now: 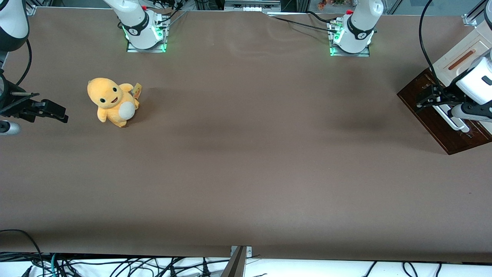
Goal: Open lower drawer with left arm only
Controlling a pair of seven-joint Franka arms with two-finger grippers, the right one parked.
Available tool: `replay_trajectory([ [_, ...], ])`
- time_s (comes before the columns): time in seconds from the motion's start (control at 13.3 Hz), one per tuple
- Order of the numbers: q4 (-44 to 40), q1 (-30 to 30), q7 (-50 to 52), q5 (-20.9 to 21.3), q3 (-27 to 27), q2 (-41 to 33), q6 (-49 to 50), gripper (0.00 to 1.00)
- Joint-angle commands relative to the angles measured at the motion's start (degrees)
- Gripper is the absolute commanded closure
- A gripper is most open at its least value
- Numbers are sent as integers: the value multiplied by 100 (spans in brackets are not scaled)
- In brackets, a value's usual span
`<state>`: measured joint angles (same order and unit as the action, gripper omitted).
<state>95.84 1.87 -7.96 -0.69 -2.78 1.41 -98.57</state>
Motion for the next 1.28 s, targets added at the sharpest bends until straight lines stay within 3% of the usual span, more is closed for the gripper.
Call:
replay_trajectory([
  [0.0, 5, 6, -13, -133, -21, -27, 66, 0],
  [0.6, 14, 6, 118, -80, -21, -10, 83, 0],
  [0.98, 14, -178, 1648, -1, -73, 560, 443, 0],
  [1.2, 75, -275, 2120, 876, -73, 1192, 523, 0],
])
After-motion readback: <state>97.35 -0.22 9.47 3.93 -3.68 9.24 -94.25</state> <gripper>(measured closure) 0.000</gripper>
